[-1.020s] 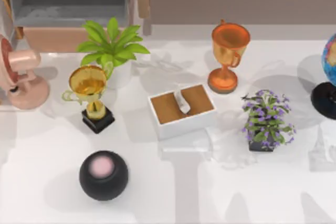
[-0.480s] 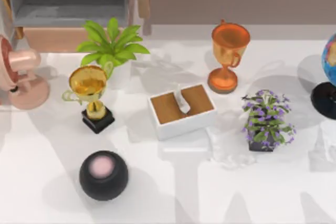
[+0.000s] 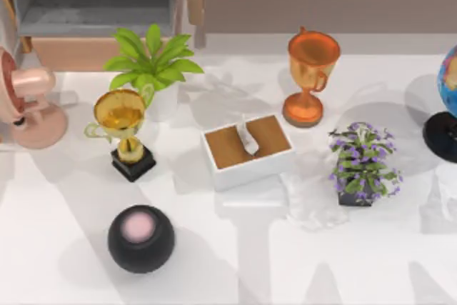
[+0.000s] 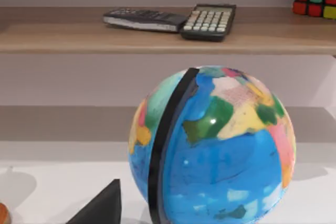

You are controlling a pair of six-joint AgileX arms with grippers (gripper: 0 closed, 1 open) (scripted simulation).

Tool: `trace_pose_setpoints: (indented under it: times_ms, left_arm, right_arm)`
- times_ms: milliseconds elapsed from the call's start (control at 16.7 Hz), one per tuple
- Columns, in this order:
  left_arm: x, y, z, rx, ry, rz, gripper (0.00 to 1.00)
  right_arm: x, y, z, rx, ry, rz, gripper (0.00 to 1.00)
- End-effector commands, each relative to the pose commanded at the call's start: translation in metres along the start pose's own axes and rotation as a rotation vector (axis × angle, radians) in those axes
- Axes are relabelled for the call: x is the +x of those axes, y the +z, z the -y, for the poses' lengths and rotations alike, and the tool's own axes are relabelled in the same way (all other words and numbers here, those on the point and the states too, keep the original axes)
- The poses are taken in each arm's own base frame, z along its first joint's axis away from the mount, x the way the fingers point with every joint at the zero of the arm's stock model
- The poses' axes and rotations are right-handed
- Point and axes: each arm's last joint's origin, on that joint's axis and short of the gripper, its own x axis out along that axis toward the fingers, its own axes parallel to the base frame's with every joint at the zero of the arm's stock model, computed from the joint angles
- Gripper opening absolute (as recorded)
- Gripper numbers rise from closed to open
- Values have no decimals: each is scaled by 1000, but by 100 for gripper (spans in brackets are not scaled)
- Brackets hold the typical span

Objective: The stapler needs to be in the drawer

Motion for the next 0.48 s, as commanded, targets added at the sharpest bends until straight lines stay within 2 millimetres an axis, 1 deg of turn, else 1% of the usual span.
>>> trace_pose_setpoints:
  times_ms: [480]
  left_arm:
    - [0, 0, 0, 0, 0, 0, 83]
  right_arm:
    - [0, 0, 0, 0, 0, 0, 100]
